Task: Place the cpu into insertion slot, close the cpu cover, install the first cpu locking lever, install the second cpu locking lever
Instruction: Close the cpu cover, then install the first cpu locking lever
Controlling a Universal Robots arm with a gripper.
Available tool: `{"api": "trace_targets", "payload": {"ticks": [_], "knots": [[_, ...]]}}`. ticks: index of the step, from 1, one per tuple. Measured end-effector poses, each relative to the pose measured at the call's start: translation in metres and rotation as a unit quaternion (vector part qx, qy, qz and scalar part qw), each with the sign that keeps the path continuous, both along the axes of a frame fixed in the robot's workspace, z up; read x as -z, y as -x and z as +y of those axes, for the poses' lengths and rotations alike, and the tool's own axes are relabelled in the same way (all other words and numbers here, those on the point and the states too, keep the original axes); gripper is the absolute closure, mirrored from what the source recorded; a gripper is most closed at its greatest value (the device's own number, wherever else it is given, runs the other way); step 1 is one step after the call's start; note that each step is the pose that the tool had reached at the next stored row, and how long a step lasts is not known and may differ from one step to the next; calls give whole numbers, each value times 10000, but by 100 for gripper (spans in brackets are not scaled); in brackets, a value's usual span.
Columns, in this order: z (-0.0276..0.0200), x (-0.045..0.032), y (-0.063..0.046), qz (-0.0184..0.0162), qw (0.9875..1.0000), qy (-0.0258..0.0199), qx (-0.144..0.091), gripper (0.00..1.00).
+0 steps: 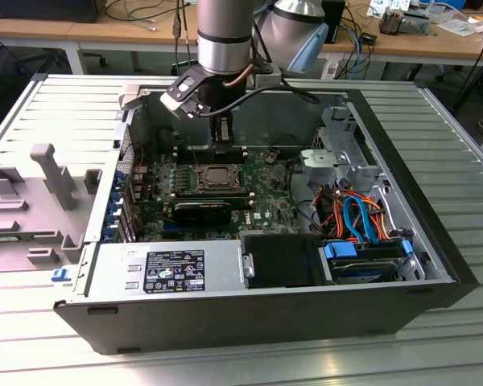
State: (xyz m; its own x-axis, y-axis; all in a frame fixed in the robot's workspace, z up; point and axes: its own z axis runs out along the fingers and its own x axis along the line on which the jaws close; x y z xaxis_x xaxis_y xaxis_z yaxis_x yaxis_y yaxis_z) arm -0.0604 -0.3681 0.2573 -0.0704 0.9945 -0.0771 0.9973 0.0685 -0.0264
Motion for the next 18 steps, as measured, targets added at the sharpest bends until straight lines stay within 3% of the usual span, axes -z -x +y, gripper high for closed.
{"api": "trace_targets", "payload": {"ticks": [2,9,18], "knots": [[0,1,0,0,9999,-1,143,89],[0,-51,0,0,9999,1,143,89],[0,-63,0,-1,9999,0,143,89]]}}
